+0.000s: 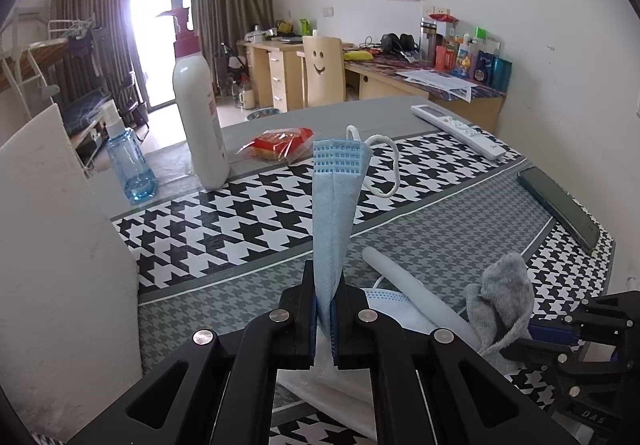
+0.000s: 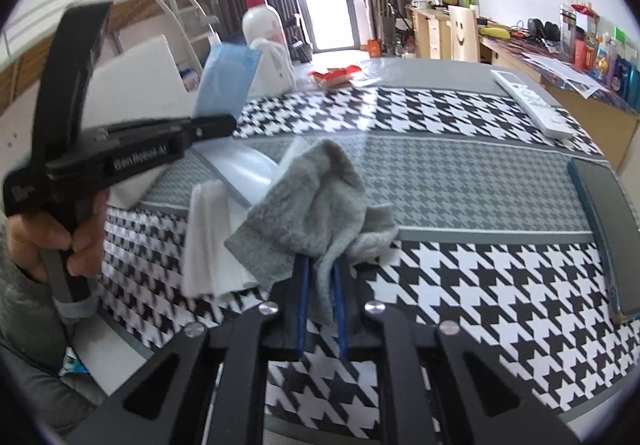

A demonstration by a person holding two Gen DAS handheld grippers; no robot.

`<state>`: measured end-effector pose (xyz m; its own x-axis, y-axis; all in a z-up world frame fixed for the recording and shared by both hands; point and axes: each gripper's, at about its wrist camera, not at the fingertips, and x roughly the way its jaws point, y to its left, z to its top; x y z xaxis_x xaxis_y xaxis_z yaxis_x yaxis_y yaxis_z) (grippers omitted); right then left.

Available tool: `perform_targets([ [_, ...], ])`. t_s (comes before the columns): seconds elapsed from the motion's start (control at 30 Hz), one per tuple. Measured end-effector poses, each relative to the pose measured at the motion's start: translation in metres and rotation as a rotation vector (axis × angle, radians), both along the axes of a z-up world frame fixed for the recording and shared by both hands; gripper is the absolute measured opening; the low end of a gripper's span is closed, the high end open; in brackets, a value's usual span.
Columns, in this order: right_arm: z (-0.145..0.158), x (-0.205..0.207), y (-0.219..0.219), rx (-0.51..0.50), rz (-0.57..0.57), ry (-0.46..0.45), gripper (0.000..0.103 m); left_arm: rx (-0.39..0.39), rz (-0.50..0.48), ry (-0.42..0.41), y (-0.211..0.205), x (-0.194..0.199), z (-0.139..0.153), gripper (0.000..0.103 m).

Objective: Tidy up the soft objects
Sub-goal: 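Carry the sock with the right tool while the left tool carries the mask toward the foam box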

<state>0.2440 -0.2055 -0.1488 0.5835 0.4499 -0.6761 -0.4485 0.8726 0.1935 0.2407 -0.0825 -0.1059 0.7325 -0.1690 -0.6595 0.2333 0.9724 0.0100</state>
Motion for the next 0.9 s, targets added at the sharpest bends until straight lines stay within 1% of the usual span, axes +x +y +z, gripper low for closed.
perform_targets([
  [0.33, 0.023, -0.003, -0.003, 0.083, 0.011, -0.032, 0.011, 0.009, 0.011, -0.084, 0.01, -0.018, 0.028, 0.005],
  [0.43, 0.028, -0.004, -0.004, 0.089, 0.006, -0.044, 0.01, 0.014, 0.017, -0.114, 0.014, -0.023, 0.037, 0.005],
  [0.63, 0.041, -0.009, -0.011, 0.112, -0.015, -0.075, 0.01, 0.02, 0.035, -0.154, 0.02, -0.031, 0.049, 0.005],
  [0.9, 0.057, -0.014, -0.011, 0.117, -0.031, -0.12, 0.01, 0.014, 0.045, -0.203, 0.029, -0.047, 0.065, 0.005],
])
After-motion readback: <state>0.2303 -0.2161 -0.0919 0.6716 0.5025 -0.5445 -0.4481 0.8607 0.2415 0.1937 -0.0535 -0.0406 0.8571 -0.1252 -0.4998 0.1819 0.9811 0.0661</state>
